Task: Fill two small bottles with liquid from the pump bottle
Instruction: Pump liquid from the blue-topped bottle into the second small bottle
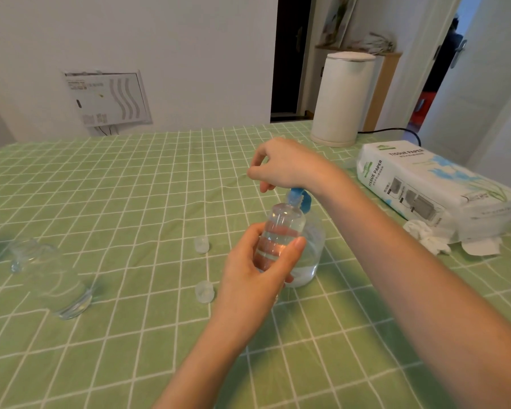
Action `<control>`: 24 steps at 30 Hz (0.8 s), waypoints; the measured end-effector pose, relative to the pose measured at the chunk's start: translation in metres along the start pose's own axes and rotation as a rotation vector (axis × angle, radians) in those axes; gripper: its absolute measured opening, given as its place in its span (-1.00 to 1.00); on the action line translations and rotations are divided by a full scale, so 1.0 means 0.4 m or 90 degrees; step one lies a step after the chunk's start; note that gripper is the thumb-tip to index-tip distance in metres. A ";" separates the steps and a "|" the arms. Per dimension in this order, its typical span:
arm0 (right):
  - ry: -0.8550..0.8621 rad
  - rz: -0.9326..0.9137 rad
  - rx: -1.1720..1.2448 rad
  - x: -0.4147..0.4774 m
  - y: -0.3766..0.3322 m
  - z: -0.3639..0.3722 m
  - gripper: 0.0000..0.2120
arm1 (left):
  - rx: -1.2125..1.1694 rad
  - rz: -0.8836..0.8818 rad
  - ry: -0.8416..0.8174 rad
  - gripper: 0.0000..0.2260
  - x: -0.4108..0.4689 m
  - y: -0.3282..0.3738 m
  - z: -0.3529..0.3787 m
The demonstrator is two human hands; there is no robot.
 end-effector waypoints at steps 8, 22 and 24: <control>0.007 0.004 0.022 -0.002 0.010 0.005 -0.76 | 0.003 0.002 0.003 -0.70 0.001 -0.003 -0.002; 0.019 -0.001 0.021 0.003 0.004 -0.007 -0.76 | 0.004 0.012 -0.005 -0.76 0.005 -0.003 0.001; 0.013 0.005 0.026 0.002 0.009 0.000 -0.77 | 0.011 0.009 0.000 -0.75 0.005 -0.004 0.001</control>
Point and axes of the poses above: each hand's wrist, its own x-axis towards the middle knuckle, its own z-axis out of the palm, y = z × x, the point moved 6 cm from there along x, towards the middle knuckle, and after that the axes turned 7 degrees about -z, right-handed, at the moved point
